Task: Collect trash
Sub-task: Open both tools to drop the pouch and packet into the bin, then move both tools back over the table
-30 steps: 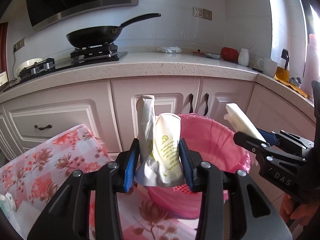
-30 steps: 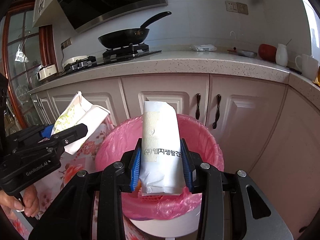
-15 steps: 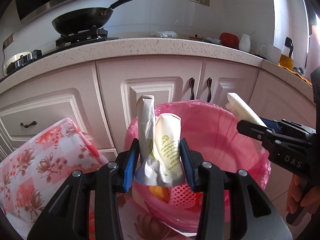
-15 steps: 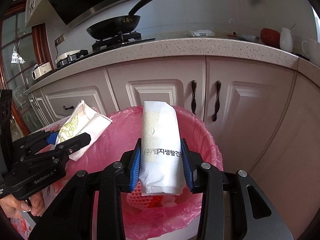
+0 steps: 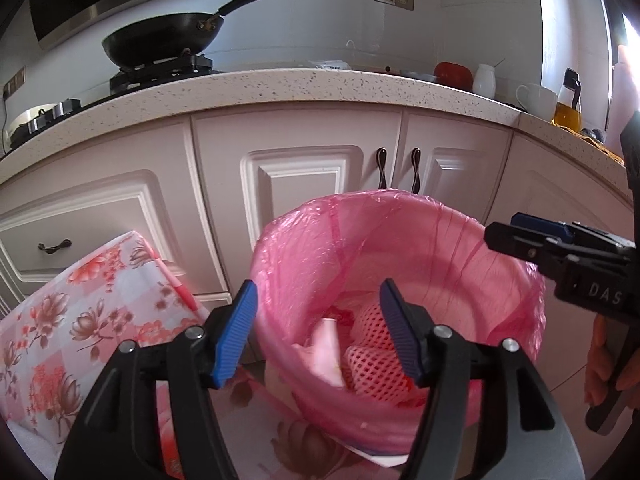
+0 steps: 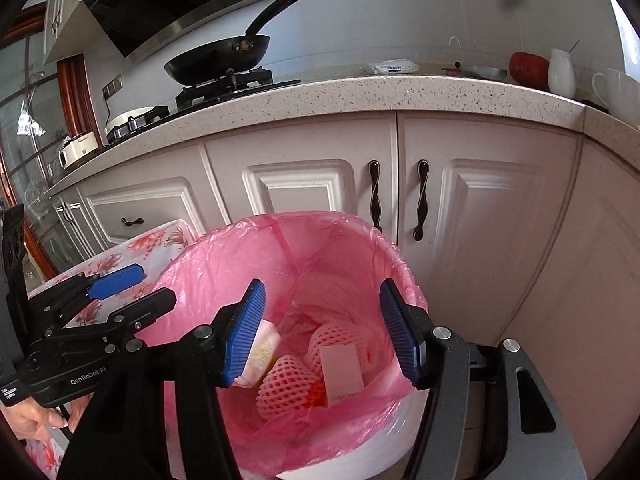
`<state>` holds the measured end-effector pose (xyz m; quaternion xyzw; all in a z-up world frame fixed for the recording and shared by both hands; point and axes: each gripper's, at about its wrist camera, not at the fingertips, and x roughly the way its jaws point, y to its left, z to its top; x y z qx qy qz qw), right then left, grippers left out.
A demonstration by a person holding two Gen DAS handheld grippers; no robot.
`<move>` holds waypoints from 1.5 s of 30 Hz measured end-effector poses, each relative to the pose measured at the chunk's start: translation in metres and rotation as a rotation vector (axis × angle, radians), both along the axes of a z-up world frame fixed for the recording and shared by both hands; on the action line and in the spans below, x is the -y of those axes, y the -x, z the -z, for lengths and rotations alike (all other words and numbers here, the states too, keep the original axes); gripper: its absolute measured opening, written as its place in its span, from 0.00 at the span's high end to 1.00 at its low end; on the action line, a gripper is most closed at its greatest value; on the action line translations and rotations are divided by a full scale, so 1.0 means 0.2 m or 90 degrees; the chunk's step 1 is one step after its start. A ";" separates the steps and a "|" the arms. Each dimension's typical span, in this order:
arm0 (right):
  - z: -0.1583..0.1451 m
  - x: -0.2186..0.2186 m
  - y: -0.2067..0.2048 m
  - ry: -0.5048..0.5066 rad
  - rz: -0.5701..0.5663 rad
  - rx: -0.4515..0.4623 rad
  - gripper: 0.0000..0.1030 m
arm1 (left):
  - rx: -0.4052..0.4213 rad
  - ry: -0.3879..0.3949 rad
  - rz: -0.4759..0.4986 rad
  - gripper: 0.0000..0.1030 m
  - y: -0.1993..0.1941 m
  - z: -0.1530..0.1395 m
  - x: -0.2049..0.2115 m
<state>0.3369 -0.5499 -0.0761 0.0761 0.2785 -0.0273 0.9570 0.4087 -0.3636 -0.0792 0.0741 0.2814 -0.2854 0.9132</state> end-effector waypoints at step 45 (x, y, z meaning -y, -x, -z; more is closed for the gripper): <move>0.35 -1.96 0.31 0.041 -0.344 -0.104 0.18 | 0.032 -0.091 -0.419 0.06 1.06 0.13 -2.06</move>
